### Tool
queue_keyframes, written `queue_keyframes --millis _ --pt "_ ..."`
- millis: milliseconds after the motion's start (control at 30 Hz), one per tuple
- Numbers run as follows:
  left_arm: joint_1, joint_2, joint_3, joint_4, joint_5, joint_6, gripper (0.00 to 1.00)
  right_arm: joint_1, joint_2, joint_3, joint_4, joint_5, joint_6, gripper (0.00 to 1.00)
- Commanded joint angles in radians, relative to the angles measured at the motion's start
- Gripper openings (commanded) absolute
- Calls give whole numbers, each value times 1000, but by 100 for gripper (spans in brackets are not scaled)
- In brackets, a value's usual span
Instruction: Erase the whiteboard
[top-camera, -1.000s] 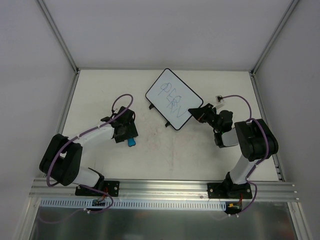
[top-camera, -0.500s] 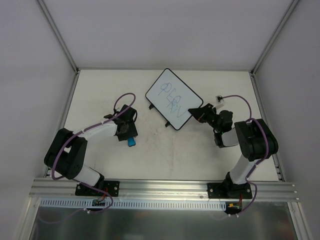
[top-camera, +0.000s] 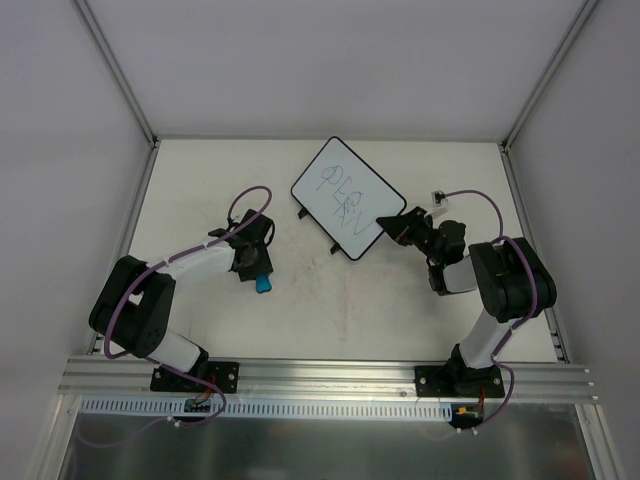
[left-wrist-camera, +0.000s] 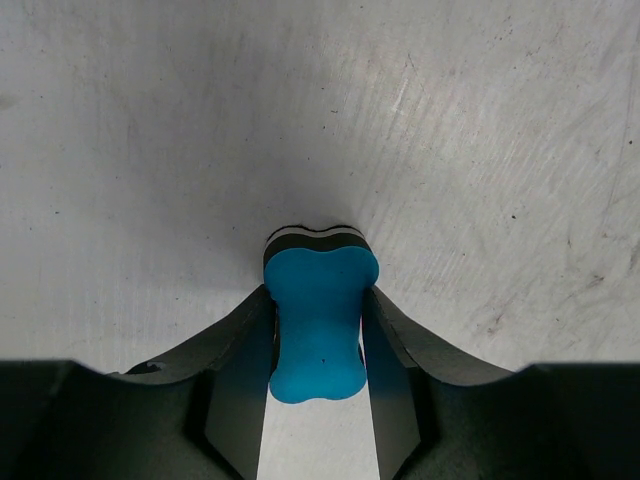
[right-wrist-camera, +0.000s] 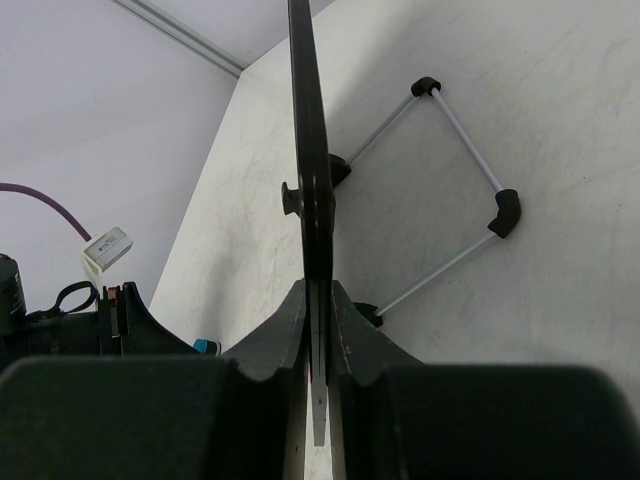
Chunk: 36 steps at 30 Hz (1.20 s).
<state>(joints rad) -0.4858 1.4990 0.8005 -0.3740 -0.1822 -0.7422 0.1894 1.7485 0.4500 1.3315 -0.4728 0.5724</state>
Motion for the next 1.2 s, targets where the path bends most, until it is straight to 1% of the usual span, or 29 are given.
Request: queue_keyframes --millis 0,67,167,333,367,433,633,800,1033,1167 --pt "-14 -16 16 -16 16 6 37 1 17 26 193 25 -28 0" --pt "-14 -17 19 -16 16 7 36 1 19 26 193 25 -28 0" --pt "-14 -13 23 -16 27 15 27 1 19 27 193 23 -28 0" --pt "-14 -25 32 -16 52 27 23 1 20 27 192 23 -31 0" --pt "-14 -29 38 -16 58 29 18 -1 22 27 192 23 -31 0" --pt "-13 -45 49 -14 64 46 16 1 23 27 192 22 -32 0" --pt "-14 -86 94 -9 24 86 1 1 25 27 192 19 -34 0" --pt "-7 -53 198 -6 35 136 0 -1 25 29 192 19 -35 0" --pt "19 32 344 27 84 193 0 1 26 30 192 16 -37 0" --pt "59 63 420 79 179 222 0 2 32 33 192 14 -37 0"
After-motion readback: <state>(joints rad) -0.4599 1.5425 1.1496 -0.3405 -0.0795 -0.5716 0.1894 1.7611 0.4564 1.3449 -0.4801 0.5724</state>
